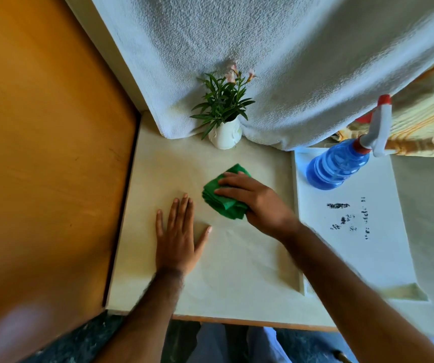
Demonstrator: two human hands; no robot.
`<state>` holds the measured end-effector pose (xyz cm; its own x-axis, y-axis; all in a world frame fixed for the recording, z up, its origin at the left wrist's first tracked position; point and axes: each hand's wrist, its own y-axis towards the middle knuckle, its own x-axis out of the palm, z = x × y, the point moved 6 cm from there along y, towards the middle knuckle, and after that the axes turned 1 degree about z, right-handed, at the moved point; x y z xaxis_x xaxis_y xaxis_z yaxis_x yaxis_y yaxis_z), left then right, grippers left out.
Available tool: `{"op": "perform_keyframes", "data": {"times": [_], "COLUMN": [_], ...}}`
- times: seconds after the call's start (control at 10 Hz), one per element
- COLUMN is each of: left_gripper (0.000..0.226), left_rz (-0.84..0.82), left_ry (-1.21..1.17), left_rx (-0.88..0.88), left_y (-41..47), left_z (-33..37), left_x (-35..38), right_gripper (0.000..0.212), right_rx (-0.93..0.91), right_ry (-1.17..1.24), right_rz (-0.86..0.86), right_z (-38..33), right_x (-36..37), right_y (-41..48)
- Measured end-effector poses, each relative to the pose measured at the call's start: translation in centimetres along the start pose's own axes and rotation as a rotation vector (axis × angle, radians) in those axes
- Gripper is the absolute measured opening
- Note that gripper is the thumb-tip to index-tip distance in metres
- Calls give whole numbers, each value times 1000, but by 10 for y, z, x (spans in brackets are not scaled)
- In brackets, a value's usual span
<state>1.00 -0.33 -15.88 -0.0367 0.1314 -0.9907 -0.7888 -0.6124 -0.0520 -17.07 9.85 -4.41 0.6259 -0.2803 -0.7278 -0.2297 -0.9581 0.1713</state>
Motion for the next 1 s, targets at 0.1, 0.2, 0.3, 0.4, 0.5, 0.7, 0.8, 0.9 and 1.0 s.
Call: {"op": "perform_keyframes", "data": {"times": [0.1,0.2,0.3,0.4,0.5,0.7,0.8,0.9,1.0], "left_gripper": [86,86,86,85,85,84,85,94,107], "left_rz": [-15,-18,-3,6,14,18,-23,-107,-210], "left_ry": [0,-7,-11,-22,-16,-9,6,3,-44], "left_rx": [-1,-9,-12,-4,-1,3,1,-6,-6], "left_y": [1,0,-2,-2,-2,-2,-1,-5,0], "left_z": [0,0,1,4,5,3,3,6,13], "left_x": [-2,-4,-5,-7,-7,-4,-2,-7,-17], "right_gripper": [53,56,48,61,74,78,89,98,100], "right_rx": [100,202,281,400,501,541,577,566,516], "right_ry": [-189,-333,-427,-471,-471,-452,-437,-449,-530], "right_rz": [138,248,327,355,310,-13,-86,-101,-49], "right_z": [17,34,43,56,69,86,91,80,65], "right_x": [-25,-46,-58,-62,-56,-26,-22,-25,-43], "right_y": [-45,-92,-141,-184,-210,-235,-237,-235,-203]}}
